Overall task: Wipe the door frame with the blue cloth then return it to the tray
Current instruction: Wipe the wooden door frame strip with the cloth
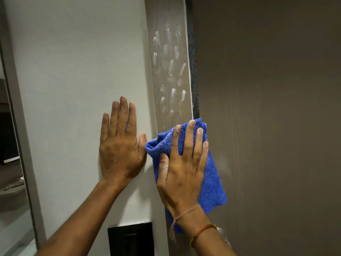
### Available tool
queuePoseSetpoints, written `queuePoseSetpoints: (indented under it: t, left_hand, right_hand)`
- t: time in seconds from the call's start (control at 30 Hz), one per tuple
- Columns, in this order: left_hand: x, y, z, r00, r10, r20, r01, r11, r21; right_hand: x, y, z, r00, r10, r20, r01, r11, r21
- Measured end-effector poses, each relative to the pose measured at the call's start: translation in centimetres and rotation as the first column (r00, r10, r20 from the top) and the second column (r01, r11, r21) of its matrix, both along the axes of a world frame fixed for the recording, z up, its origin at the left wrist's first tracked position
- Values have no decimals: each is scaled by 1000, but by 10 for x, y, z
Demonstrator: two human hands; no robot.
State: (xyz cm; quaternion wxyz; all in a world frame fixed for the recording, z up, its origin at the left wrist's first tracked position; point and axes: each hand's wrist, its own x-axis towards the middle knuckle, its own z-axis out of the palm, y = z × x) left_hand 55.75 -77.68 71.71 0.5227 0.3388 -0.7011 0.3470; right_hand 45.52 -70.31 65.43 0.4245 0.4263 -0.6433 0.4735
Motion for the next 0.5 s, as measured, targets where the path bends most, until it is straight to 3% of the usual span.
queuePoseSetpoints:
  t: [0.3, 0.5]
  left_hand:
    - [-2, 0, 1, 1000, 4, -2, -4, 1000, -5]
    - [-1, 1, 0, 1000, -5, -5, 5, 1000, 0]
  right_hand:
    - [5, -10, 112, 995, -12, 101, 25, 991, -132]
    - [7, -10, 84, 993, -31, 117, 44, 993, -108]
